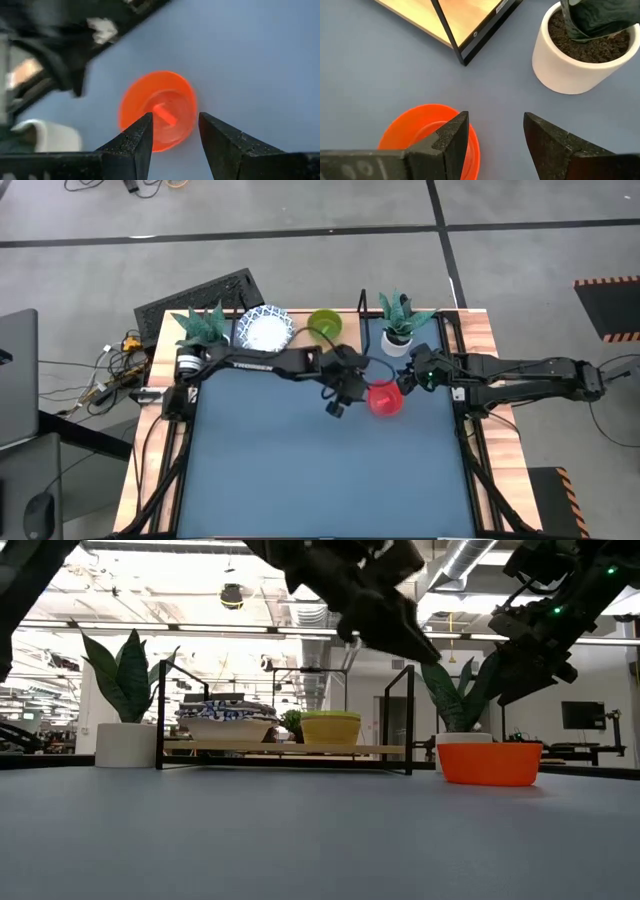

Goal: Place and stack bowls onto a shelf
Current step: Stack the orange bowl on top of the green bowl

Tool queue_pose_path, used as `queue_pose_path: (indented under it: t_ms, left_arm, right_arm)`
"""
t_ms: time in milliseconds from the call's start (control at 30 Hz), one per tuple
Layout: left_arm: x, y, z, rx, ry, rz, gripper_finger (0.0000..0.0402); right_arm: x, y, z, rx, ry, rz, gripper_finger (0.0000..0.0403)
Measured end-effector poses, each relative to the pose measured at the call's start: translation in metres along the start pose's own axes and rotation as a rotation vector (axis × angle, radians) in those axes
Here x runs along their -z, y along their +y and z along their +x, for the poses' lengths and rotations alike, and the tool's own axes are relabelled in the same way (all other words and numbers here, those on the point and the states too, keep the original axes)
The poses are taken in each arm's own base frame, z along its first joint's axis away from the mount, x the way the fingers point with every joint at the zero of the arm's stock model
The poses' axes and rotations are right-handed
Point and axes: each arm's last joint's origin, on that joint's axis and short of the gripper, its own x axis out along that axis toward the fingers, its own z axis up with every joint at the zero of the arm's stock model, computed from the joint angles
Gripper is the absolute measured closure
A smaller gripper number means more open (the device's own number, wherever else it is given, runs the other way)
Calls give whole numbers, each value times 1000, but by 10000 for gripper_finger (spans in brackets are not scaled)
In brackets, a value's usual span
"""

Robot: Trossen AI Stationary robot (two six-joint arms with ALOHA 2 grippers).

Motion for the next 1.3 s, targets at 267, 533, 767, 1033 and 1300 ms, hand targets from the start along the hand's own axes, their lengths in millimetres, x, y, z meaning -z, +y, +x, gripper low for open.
queue_pose_path:
  t_ms: [267, 533, 767, 1033, 1300]
  left_arm:
    - [6, -20, 29, 48, -5, 50, 258]
    - [15, -22, 65, 14, 29, -13, 258]
    - [16, -17, 97, 90, 148, -14, 258]
    - [17, -19, 106, 140, 235, -11, 269]
    - [23, -22, 105, 150, 294, -16, 392]
  right_arm:
    - [0, 0, 0, -7, 5, 0, 188]
    - [0, 0, 0, -8, 10, 2, 188]
    - [2, 1, 0, -21, 27, -4, 188]
    - [2, 1, -1, -19, 30, -10, 188]
    - [2, 1, -1, -18, 30, -10, 188]
